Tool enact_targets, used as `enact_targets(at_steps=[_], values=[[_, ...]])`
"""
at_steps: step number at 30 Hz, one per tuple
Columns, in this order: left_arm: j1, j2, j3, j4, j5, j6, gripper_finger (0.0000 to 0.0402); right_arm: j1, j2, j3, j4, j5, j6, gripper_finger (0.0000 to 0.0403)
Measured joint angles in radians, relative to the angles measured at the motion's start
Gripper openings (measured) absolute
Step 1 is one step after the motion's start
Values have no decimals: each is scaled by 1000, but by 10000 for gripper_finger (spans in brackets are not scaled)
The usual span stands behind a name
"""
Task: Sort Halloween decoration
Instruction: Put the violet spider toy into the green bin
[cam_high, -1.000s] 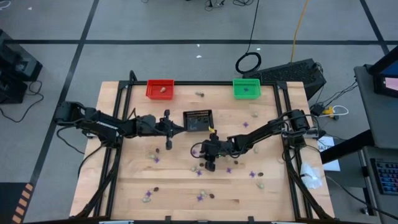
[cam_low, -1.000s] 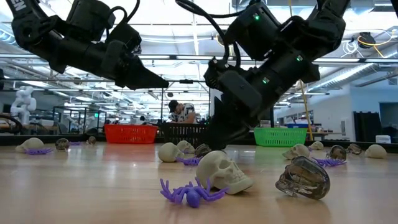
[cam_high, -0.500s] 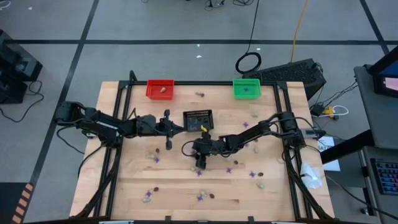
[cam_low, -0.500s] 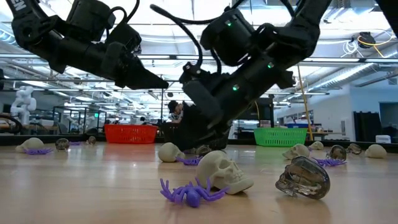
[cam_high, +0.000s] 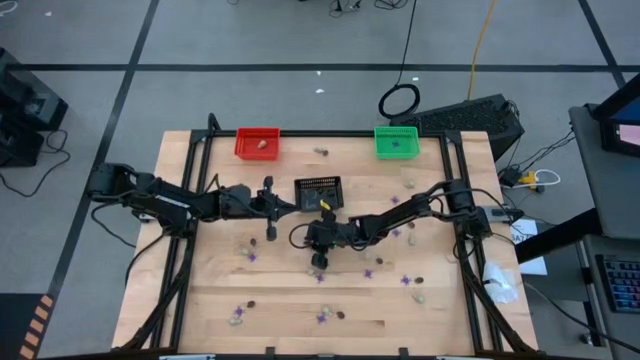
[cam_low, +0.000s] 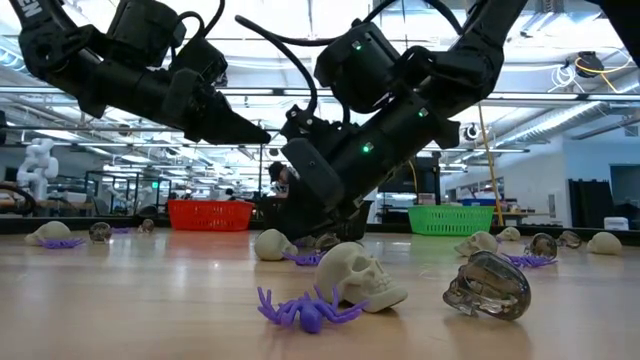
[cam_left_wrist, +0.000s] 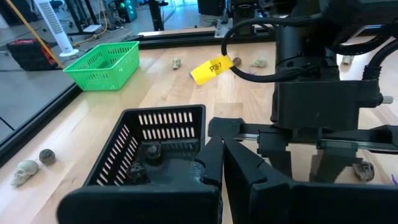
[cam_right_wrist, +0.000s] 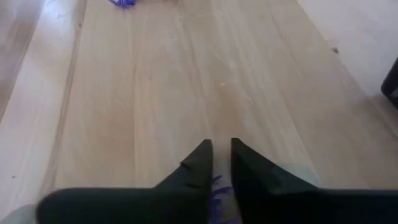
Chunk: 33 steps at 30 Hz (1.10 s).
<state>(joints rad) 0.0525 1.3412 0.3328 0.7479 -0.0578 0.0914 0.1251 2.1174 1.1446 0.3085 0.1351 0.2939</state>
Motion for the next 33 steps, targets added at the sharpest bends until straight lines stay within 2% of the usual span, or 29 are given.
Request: enact_targets(at_steps=[5,14,22,25,28,33], values=[[0,0,0,-1,0,0,8,-2,0,-1,-2,-4,-21,4],[0,0,0,2,0,1,8,11,-82,-8,-97,-7,-56,0],[-1,0,0,6,0,3,8,60,-225,-6,-257,150,-74,0],[-1,0,0,7,0,3,8,64,-254,-4,-290,129,-19,0],[-1,0,0,7,0,19,8,63,-246,-5,-346,63,21,17],[-1,0,0,14,0,29,8,46,-185,-5,-346,41,81,88]])
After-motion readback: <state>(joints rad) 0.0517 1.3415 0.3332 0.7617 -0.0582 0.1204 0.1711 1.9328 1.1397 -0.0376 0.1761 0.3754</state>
